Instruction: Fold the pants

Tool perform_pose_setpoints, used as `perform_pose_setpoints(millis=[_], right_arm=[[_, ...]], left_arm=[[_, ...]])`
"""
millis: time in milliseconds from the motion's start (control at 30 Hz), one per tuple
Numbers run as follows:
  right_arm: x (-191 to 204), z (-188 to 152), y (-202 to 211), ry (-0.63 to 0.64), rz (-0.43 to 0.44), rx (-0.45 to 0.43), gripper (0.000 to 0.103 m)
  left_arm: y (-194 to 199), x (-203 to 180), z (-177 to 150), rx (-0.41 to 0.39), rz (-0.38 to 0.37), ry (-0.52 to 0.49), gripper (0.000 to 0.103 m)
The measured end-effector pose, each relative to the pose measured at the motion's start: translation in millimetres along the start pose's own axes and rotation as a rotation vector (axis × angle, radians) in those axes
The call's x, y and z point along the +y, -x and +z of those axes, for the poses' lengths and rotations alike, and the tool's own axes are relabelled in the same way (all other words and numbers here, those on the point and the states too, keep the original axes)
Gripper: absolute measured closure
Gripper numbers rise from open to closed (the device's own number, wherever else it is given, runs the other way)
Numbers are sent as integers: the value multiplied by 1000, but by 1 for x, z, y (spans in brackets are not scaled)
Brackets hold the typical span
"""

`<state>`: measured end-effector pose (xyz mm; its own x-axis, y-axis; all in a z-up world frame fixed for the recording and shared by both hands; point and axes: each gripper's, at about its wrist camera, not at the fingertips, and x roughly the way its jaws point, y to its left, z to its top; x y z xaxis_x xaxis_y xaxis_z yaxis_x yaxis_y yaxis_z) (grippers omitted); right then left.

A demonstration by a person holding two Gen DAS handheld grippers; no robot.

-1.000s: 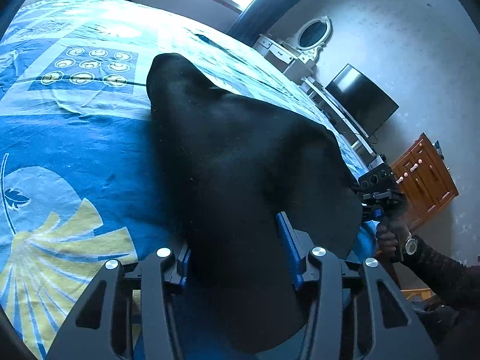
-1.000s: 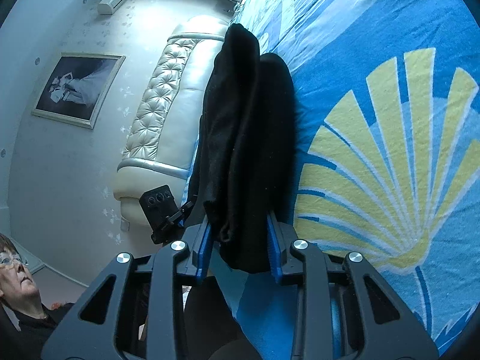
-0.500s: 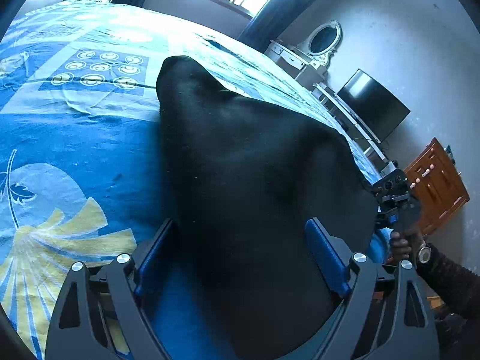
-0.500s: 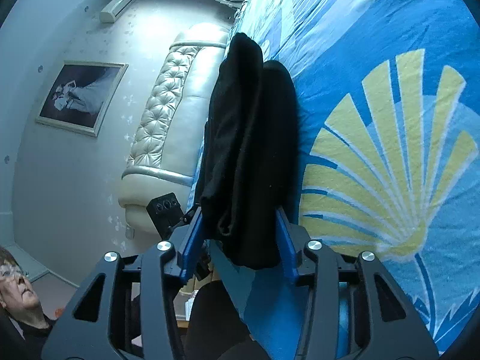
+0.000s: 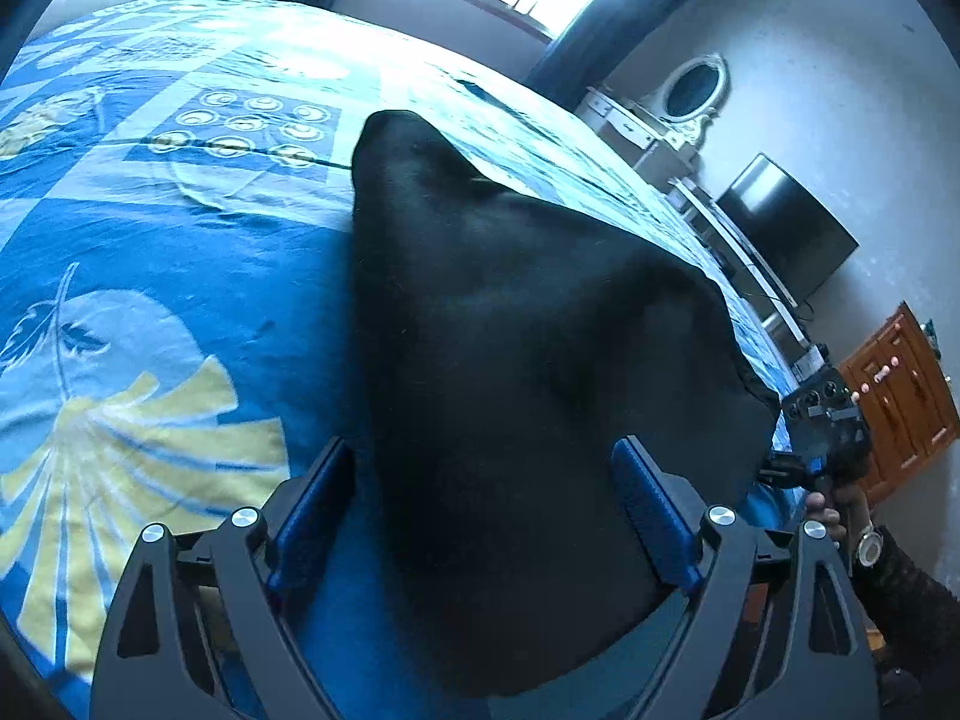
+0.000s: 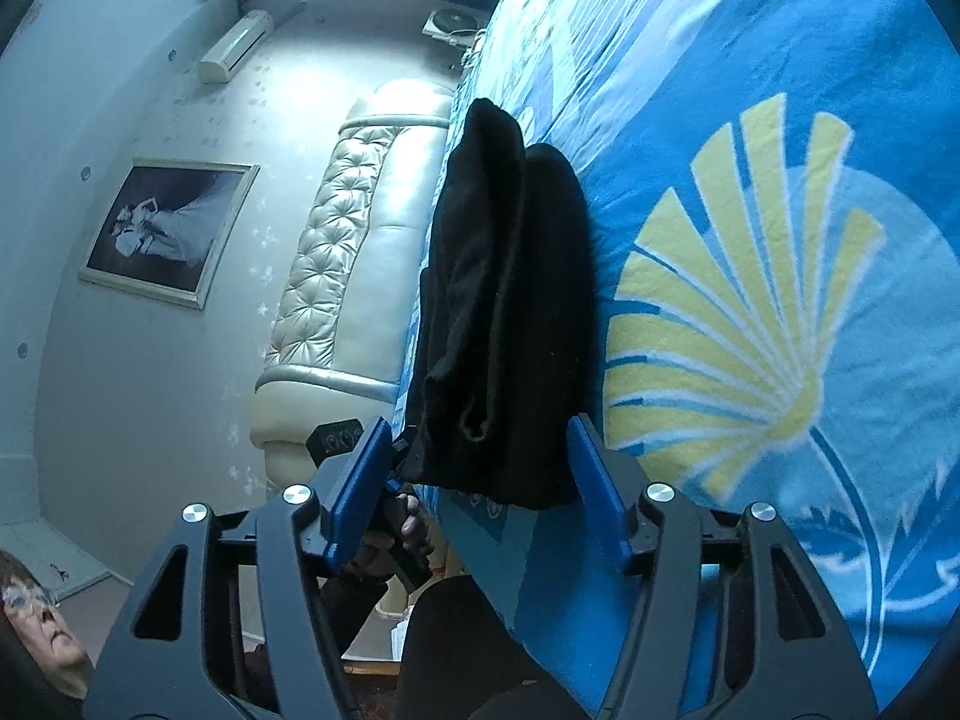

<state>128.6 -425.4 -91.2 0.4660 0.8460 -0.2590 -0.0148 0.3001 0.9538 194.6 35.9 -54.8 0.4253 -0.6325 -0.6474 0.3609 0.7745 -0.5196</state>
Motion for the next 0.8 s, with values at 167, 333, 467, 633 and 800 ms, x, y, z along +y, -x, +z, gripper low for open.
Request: perform_pose_setpoints(millis=[167, 333, 467, 633, 800], right_arm=[[-1, 0, 8, -18, -19, -28, 42], [0, -4, 12, -30, -46, -65, 42], [2, -7, 14, -40, -84, -121, 42], [8, -14, 12, -44, -149, -186, 42], [25, -23, 6, 9, -326, -201, 42]], left_arm=[[4, 1, -3, 0, 27, 29, 16], [11, 3, -7, -10, 49, 46, 16], [15, 5, -10, -15, 69, 58, 16], [22, 3, -12, -23, 119, 72, 16], [28, -1, -17, -28, 178, 95, 16]])
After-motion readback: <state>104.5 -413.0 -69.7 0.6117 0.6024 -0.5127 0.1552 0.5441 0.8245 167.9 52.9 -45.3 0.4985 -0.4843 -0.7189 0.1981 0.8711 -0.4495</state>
